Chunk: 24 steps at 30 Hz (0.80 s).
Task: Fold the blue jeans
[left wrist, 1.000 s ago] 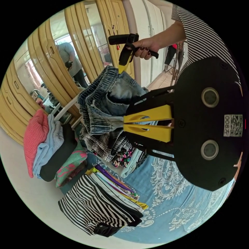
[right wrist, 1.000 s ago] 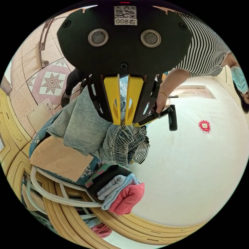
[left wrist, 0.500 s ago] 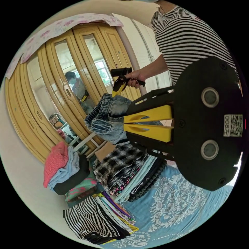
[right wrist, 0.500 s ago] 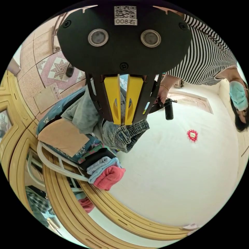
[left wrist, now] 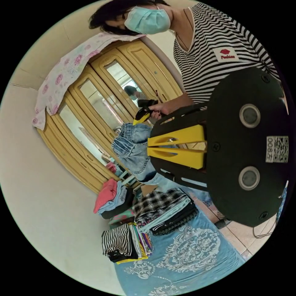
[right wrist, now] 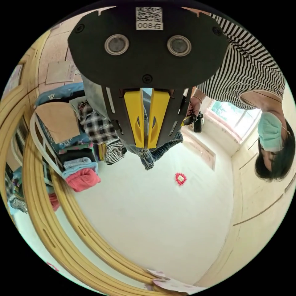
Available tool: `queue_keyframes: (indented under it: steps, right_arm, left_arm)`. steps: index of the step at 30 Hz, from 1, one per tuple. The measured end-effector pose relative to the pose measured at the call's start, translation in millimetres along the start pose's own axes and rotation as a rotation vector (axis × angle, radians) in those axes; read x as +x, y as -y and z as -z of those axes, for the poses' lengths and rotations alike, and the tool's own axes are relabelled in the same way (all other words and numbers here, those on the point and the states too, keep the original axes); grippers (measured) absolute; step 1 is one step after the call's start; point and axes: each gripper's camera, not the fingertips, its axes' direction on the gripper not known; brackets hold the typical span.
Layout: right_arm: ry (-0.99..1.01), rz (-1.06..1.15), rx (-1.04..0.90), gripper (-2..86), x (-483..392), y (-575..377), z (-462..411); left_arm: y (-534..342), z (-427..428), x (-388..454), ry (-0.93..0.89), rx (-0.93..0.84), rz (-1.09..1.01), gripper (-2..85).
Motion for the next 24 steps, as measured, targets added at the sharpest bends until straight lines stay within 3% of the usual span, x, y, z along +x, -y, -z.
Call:
queue_keyframes:
  steps: [6, 14, 24]
  right_arm:
    - [0.190, 0.165, -0.023, 1.4, -40.2, -19.4, -32.8]
    - [0.372, 0.309, -0.104, 1.3, -82.7, -37.8, -126.6]
    - [0.536, 0.376, -0.236, 1.3, -142.7, -82.9, -297.9]
  left_arm:
    - [7.8, 115.1, 157.5, -0.105, 0.278, -0.014, 0.1]
    - [19.6, 258.7, 379.3, 0.085, 0.442, -0.101, 0.2]
    - [26.2, 413.1, 552.5, 0.115, 0.650, -0.092, 0.3]
